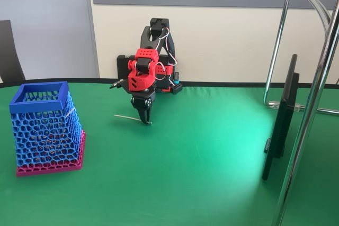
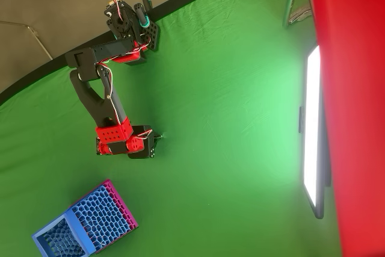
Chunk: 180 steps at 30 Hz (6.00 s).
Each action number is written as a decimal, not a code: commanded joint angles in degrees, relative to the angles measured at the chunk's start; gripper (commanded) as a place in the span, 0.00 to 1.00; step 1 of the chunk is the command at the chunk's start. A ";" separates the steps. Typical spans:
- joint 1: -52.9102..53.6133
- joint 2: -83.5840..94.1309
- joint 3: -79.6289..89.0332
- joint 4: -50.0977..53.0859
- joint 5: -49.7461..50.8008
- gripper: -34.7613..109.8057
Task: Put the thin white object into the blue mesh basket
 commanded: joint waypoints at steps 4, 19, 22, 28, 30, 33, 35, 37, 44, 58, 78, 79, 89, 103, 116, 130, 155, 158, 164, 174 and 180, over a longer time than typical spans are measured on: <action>-0.88 3.96 -0.70 1.58 -0.88 0.28; -2.64 11.34 0.00 2.11 -0.09 0.28; -2.20 13.54 0.35 2.11 -0.35 0.28; -0.53 17.84 0.44 2.29 -1.76 0.28; 0.26 19.07 -0.62 2.99 -2.46 0.27; 1.49 20.74 -2.81 4.31 -3.25 0.28; 2.55 22.06 -3.78 4.31 -3.96 0.27; 3.78 23.03 -4.75 4.31 -4.92 0.27; 9.49 24.96 -10.28 4.31 -9.05 0.28; 19.16 21.71 -31.82 4.31 -15.03 0.28; 27.25 -1.76 -67.15 5.54 -21.45 0.28; 27.51 -3.34 -69.26 6.15 -21.53 0.28; 28.65 -14.85 -85.52 10.72 -22.41 0.28; 25.93 -18.98 -82.97 -4.66 -23.29 0.29; 23.29 -26.98 -84.29 -16.87 -29.62 0.30; 24.87 -29.62 -82.79 -25.75 -35.51 0.41; 24.43 -18.98 -75.32 -22.24 -44.21 0.33; 24.26 -15.29 -73.04 -20.39 -42.54 0.29; 23.64 -5.80 -65.30 -17.84 -38.94 0.24; 20.57 16.87 -42.89 -13.71 -32.78 0.25; 16.70 32.70 -24.96 -13.01 -29.62 0.25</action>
